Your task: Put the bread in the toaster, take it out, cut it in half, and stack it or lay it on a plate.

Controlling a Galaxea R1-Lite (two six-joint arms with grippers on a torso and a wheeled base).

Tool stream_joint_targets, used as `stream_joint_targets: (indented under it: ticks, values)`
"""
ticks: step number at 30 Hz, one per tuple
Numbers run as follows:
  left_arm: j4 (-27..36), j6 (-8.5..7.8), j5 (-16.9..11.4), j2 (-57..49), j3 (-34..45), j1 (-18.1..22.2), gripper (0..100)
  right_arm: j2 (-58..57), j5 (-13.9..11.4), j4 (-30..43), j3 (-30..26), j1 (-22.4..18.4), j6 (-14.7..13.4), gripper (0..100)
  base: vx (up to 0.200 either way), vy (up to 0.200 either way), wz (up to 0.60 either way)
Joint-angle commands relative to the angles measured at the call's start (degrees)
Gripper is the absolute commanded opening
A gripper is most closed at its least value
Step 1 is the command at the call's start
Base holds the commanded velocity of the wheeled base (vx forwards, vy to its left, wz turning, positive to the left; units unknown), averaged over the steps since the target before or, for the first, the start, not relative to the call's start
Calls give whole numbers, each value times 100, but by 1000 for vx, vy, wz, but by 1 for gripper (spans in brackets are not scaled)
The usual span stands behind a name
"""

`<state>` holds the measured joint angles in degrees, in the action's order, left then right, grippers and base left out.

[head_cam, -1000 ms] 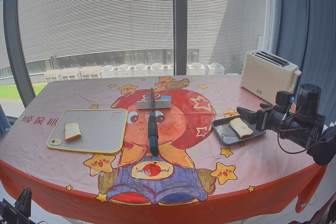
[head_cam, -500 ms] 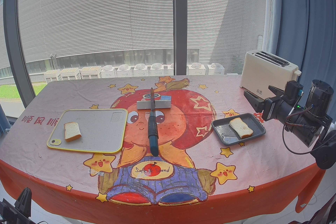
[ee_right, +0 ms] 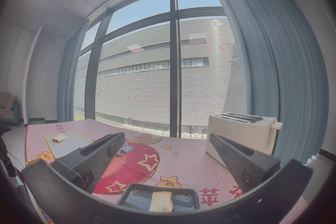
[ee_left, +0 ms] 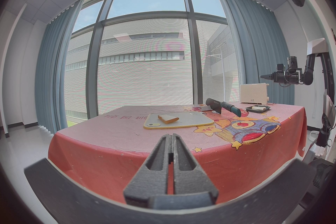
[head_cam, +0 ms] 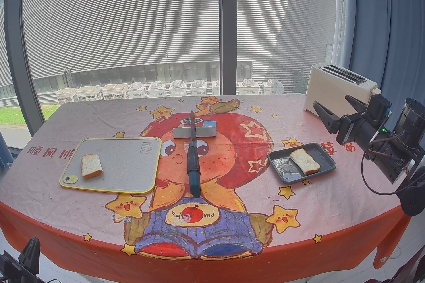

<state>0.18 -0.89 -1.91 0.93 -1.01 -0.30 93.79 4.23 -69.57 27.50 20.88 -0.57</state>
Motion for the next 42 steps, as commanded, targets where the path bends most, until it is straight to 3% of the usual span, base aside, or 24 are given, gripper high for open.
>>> stream_joint_targets:
  ticks: [1, 22, 30, 34, 42]
  values:
    - [-1, 1, -2, -93, 92, -5, 0, -89, -1, -4, -8, 4, 5, 100, 0, 0, 0]
    - [-1, 1, -2, -93, 92, -5, 0, -459, 16, 23, -254, -172, 5, 100, 0, 0, 0]
    - [-1, 1, -2, -93, 92, -5, 0, -538, 368, 5, -404, -251, -4, 100, 0, 0, 0]
    - [-1, 1, -2, -93, 92, 4, 0, -731, 509, -4, -896, -278, 5, 100, 0, 0, 0]
    - [-1, 1, -2, -93, 92, -5, 0, -1355, 526, 5, -1476, -779, -13, 100, 0, 0, 0]
